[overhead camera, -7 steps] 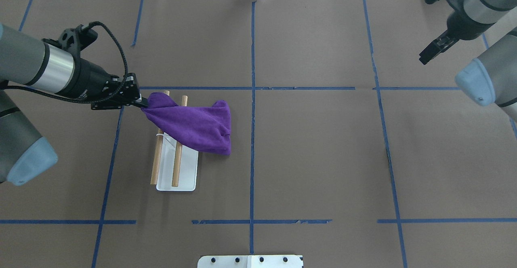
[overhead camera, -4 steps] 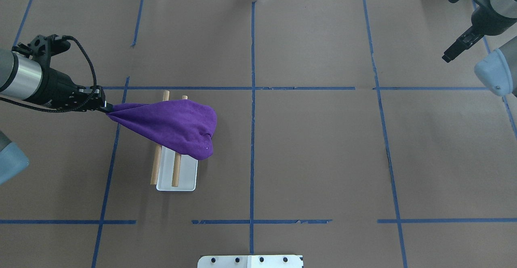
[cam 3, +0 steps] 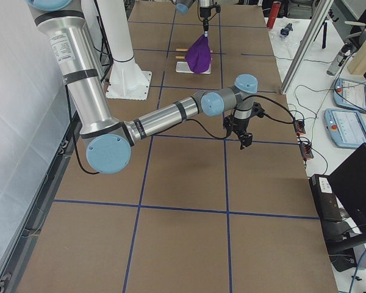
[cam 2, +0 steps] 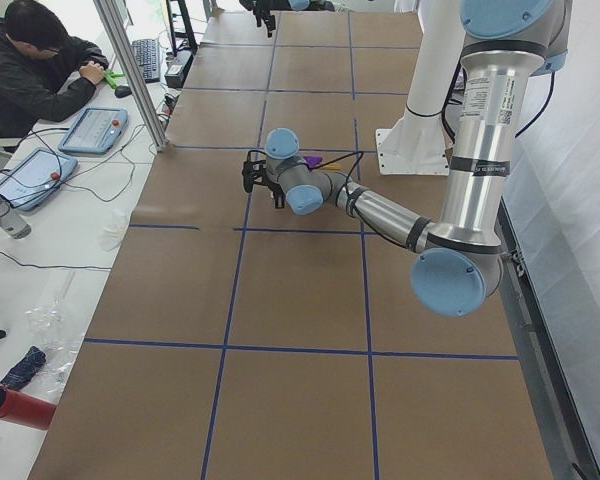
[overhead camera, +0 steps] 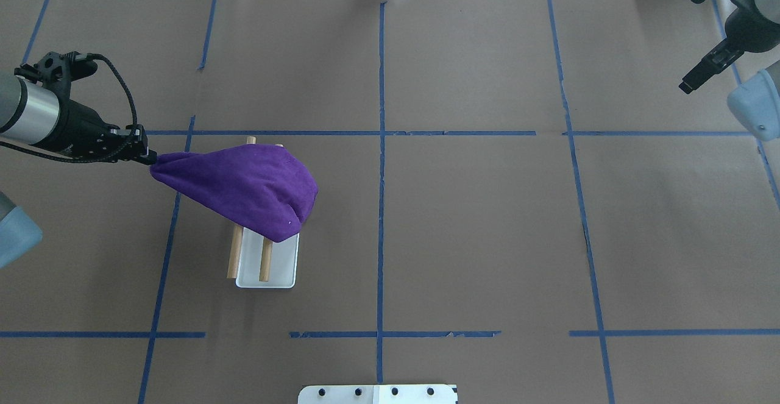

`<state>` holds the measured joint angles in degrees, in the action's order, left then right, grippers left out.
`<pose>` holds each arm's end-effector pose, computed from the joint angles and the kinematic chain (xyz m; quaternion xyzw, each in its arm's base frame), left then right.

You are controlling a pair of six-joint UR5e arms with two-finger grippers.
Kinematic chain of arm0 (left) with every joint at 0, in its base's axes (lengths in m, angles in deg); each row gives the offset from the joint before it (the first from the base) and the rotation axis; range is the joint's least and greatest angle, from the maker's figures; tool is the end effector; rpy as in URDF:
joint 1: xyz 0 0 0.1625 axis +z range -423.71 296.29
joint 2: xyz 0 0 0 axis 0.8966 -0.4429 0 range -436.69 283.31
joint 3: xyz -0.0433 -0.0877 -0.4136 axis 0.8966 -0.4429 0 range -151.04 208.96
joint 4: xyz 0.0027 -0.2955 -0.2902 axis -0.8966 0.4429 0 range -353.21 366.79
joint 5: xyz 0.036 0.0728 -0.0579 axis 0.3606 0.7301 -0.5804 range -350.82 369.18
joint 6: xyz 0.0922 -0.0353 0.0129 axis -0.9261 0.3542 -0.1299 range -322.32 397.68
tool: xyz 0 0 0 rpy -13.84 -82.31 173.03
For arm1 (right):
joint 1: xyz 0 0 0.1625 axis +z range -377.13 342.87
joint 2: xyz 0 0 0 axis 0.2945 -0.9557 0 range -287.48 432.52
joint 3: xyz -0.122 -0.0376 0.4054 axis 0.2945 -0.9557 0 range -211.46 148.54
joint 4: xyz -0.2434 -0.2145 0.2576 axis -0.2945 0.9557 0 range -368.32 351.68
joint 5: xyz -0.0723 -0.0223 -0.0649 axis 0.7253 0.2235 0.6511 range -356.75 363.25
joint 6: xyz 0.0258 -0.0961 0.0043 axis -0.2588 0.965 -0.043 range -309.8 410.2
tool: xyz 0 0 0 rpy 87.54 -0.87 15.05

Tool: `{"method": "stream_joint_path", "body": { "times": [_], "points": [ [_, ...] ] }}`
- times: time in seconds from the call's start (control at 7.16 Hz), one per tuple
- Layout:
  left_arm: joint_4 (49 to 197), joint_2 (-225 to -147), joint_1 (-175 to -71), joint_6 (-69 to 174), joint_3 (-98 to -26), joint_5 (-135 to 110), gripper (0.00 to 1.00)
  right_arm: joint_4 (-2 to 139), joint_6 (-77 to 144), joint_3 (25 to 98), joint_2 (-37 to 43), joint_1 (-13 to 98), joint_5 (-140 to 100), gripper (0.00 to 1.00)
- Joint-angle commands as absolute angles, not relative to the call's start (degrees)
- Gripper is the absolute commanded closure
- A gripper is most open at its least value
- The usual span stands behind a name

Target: Hang towel on rack

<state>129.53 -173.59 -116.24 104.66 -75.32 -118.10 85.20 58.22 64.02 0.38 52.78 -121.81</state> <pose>0.2702 -0.4726 0.4089 0.0380 0.5140 -0.0749 0.8536 -0.1387 -0.6008 0.4545 0.1321 -0.3123 -0.2784 0.8986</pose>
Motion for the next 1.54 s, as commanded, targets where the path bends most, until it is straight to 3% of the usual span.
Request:
{"method": "stream_joint_path", "body": {
  "times": [0.0, 0.56, 0.98, 1.4],
  "points": [
    [129.4, -173.4, -116.3, 104.0, -74.2, -115.1, 0.0, 85.3, 58.0, 63.8, -1.1, 55.2, -125.1, 0.0],
    [125.6, -167.5, -122.5, 73.5, -74.1, -115.5, 0.0, 85.8, 58.4, 58.5, -7.4, 65.2, -127.7, 0.0],
    [105.3, -167.9, -139.3, 40.3, -74.6, -116.0, 0.0, 85.1, 57.7, 59.0, -16.0, 71.4, -129.6, 0.0],
    [105.2, -161.3, -144.3, 39.3, -74.2, -122.9, 0.0, 79.0, 53.2, 61.3, -22.1, 71.6, -130.6, 0.0]
  ]
}}
